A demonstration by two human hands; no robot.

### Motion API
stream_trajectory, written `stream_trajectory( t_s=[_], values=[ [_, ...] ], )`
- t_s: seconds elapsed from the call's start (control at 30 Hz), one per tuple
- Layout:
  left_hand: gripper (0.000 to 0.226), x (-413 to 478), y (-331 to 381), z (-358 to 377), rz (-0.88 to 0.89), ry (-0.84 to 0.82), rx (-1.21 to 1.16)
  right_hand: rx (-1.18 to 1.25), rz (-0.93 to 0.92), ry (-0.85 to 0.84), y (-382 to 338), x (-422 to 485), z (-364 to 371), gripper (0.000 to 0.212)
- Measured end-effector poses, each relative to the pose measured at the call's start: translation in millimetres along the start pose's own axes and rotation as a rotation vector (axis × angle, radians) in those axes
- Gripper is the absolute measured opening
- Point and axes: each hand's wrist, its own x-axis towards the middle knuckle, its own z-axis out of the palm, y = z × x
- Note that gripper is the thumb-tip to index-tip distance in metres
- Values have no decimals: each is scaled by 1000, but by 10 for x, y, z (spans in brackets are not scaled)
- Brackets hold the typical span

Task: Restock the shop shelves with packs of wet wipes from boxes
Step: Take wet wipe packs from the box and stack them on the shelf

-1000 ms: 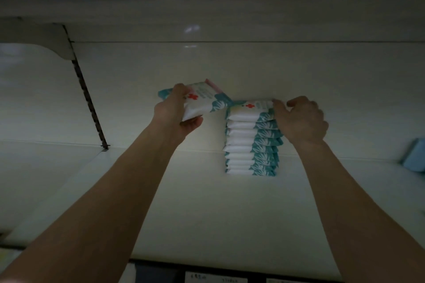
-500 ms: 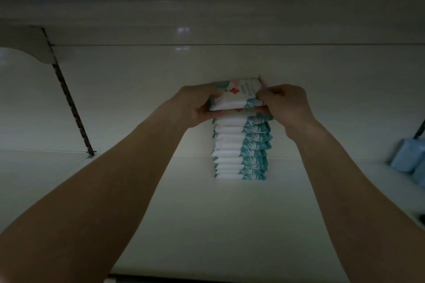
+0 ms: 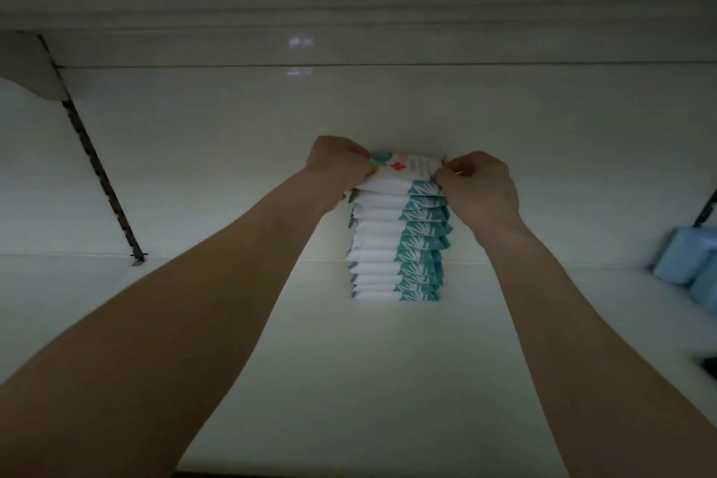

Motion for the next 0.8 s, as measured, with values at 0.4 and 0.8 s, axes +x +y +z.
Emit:
stream_trajectory(
  t_s=[0.4, 0.8],
  values=[
    [39, -95, -119, 159, 133, -22, -34, 212, -41, -172, -31, -85, 196, 39],
    [39, -169, -39, 128, -25, -7, -150, 20, -47, -150, -76, -24, 172, 45]
  ],
)
